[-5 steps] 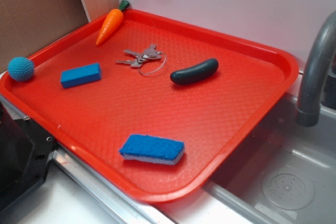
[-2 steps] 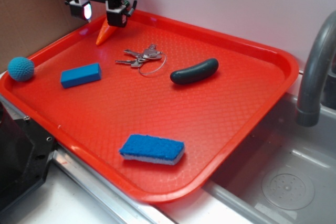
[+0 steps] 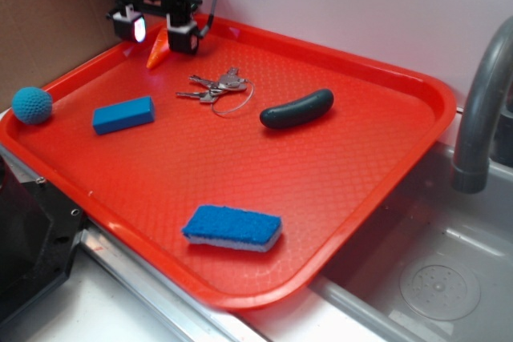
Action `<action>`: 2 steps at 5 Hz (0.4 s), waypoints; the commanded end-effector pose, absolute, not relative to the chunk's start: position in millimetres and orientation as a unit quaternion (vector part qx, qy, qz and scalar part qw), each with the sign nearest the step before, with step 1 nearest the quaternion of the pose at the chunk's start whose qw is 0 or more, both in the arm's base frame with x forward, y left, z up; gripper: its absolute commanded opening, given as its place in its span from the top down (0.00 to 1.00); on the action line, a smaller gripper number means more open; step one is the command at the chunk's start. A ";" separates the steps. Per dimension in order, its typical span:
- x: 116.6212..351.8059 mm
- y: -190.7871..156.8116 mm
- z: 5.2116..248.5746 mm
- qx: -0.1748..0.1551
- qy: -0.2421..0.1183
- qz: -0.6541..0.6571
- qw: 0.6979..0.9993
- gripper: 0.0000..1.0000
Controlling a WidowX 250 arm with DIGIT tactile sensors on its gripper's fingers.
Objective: Grab the carrot.
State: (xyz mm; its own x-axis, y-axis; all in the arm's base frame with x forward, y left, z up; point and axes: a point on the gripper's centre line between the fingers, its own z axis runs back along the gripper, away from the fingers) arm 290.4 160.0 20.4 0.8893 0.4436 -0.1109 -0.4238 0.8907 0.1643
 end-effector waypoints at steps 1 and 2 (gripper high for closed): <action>275.4 176.5 17.4 0.048 0.069 0.247 0.965 1.00; 270.1 176.6 18.2 0.048 0.073 0.251 0.964 1.00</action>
